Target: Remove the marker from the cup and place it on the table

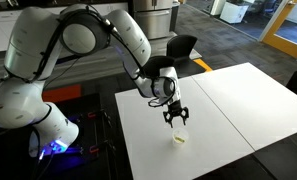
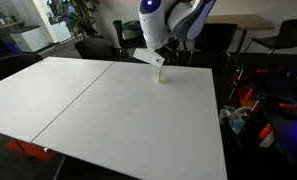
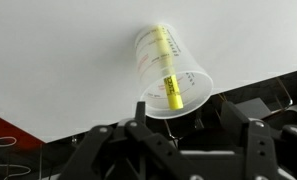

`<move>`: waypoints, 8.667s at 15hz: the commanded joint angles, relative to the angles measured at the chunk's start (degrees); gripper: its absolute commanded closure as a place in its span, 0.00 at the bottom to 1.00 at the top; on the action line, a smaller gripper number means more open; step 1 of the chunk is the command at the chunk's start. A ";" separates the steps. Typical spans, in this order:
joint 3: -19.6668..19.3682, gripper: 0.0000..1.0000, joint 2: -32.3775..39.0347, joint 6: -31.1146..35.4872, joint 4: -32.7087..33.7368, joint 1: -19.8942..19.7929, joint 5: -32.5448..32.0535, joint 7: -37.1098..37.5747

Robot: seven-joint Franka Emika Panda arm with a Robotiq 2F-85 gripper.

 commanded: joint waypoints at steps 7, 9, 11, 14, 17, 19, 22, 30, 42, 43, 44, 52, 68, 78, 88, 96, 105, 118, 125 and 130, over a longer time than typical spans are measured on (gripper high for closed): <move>-0.92 0.43 -0.98 1.92 -0.77 -0.75 1.72 -2.28; -0.80 0.51 -0.88 2.02 -0.70 -1.15 2.01 -2.71; -0.76 0.62 -0.77 2.02 -0.57 -1.37 2.50 -3.68; -0.90 0.68 -0.45 2.06 -0.26 -1.49 3.79 -5.20; -1.00 0.62 0.12 2.33 0.23 -1.85 5.38 -7.29; -1.05 0.62 0.45 2.55 0.48 -2.21 6.93 -8.96; -1.47 0.62 0.98 2.81 0.92 -2.45 9.48 -11.69; -3.46 0.61 3.32 2.87 3.49 -1.87 17.46 -20.72; -6.27 0.54 8.42 1.29 10.52 0.32 28.77 -33.71; -6.34 0.53 8.82 1.19 10.84 0.54 29.54 -34.26; -6.58 0.55 9.19 1.31 11.04 0.91 30.18 -34.51; -8.18 0.54 10.96 1.70 11.19 2.53 33.08 -34.63; -9.92 0.53 13.02 -0.18 12.78 2.89 34.84 -34.27; -11.05 1.00 13.95 -0.65 13.34 3.55 35.21 -33.64; -14.87 0.95 11.01 -1.51 9.64 9.95 32.98 -31.04; -19.54 0.95 3.27 -7.46 1.47 19.68 26.74 -24.45; -15.89 0.95 -13.77 -17.97 -10.43 22.00 5.29 -4.34; 2.00 0.95 -17.10 -3.19 -7.41 2.21 -13.75 -0.38; 4.17 0.95 -12.36 10.77 -2.32 -2.17 -9.57 -12.94; 8.43 0.95 -7.28 17.16 1.74 -6.86 4.01 -31.58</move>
